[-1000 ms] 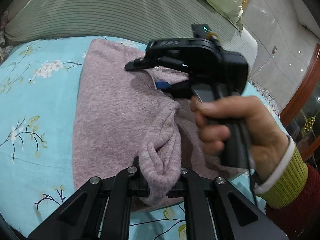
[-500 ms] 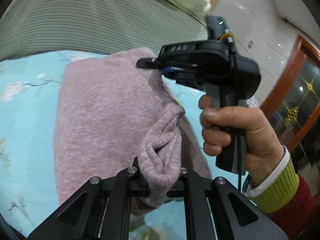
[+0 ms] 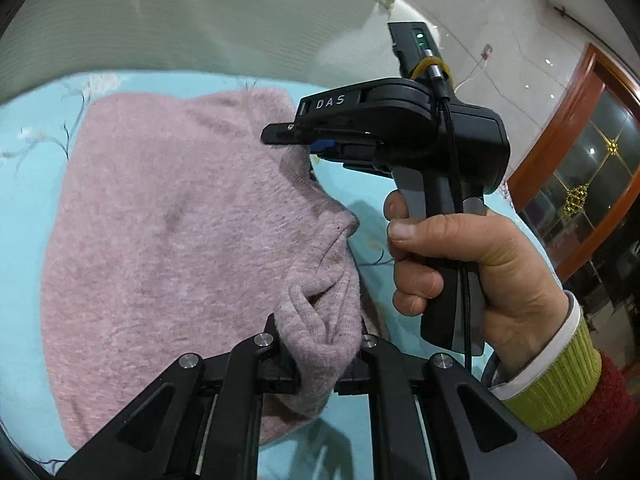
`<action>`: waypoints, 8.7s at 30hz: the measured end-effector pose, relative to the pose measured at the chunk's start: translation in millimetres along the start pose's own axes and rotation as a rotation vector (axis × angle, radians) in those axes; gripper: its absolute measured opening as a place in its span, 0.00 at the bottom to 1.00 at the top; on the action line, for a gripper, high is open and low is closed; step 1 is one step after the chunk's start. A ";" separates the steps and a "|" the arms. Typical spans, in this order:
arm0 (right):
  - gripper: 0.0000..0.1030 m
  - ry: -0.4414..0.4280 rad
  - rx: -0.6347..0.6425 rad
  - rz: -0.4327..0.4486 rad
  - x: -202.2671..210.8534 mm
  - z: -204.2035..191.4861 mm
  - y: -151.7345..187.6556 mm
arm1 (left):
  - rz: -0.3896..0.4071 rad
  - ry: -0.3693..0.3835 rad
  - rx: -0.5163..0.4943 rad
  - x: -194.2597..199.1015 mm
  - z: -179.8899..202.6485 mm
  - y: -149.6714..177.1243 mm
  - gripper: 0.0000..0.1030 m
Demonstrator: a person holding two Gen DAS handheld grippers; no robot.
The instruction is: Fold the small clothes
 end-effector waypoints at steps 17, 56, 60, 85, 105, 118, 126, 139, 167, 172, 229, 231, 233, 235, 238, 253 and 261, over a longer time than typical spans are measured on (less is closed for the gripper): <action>0.77 -0.010 -0.058 0.038 58.2 -1.1 32.1 | 0.043 -0.036 0.115 73.8 -75.9 1.2 0.77; 0.33 -0.314 0.062 -0.113 -3.3 -152.5 99.6 | 0.144 -0.151 0.324 131.8 -211.8 -7.4 0.35; 0.33 -0.386 0.109 -0.156 -25.1 -199.6 120.4 | 0.191 -0.218 0.357 178.2 -239.9 14.6 0.35; 0.63 -0.180 0.185 -0.127 -34.8 -202.9 142.9 | 0.167 -0.426 0.432 220.7 -293.6 98.0 0.52; 0.11 -0.227 0.238 -0.073 -58.3 -247.0 83.9 | 0.168 -0.312 0.301 212.8 -250.4 82.9 0.50; 0.25 -0.163 0.120 -0.141 -68.3 -198.3 109.2 | 0.122 -0.338 0.280 207.5 -252.9 95.5 0.50; 0.25 -0.266 0.165 -0.106 25.1 -202.3 172.7 | 0.108 -0.361 0.322 236.5 -249.9 140.0 0.50; 0.43 -0.273 0.245 -0.183 17.9 -200.3 234.1 | 0.066 -0.334 0.268 234.8 -222.6 177.7 0.52; 0.15 -0.197 0.229 -0.060 13.3 -239.8 153.3 | 0.093 -0.341 0.258 262.9 -228.3 160.3 0.26; 0.15 -0.187 0.189 -0.110 -56.3 -255.7 122.6 | 0.087 -0.289 0.252 233.5 -228.0 133.8 0.26; 0.03 0.023 0.289 -0.157 14.4 -183.6 262.3 | 0.014 -0.403 0.231 215.9 -215.3 189.1 0.32; 0.03 0.023 0.285 -0.156 15.1 -183.7 262.7 | 0.013 -0.409 0.234 216.5 -215.0 189.1 0.32; 0.03 0.023 0.286 -0.157 15.2 -183.3 262.4 | 0.010 -0.419 0.231 217.2 -215.0 189.2 0.33; 0.03 0.020 0.285 -0.159 15.0 -182.5 261.2 | 0.008 -0.426 0.229 218.0 -215.0 190.4 0.35; 0.03 0.022 0.275 -0.163 17.1 -182.7 261.9 | -0.007 -0.446 0.244 218.8 -217.4 194.4 0.44; 0.04 0.072 0.308 -0.178 26.7 -188.7 269.6 | 0.042 -0.512 0.265 262.6 -213.3 184.9 0.45; 0.05 0.091 0.306 -0.188 34.5 -188.3 273.9 | 0.070 -0.599 0.195 281.8 -201.4 170.7 0.55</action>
Point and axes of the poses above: each gripper's, at about its wrist camera, not at the fingertips, and x roughly against the way its jaws point, z to its right, y to its underside, the point moved 10 cm from there along -x, roughly the way its jaws point, and after that the axes turned 3 degrees about -y, right-handed, at the moved point
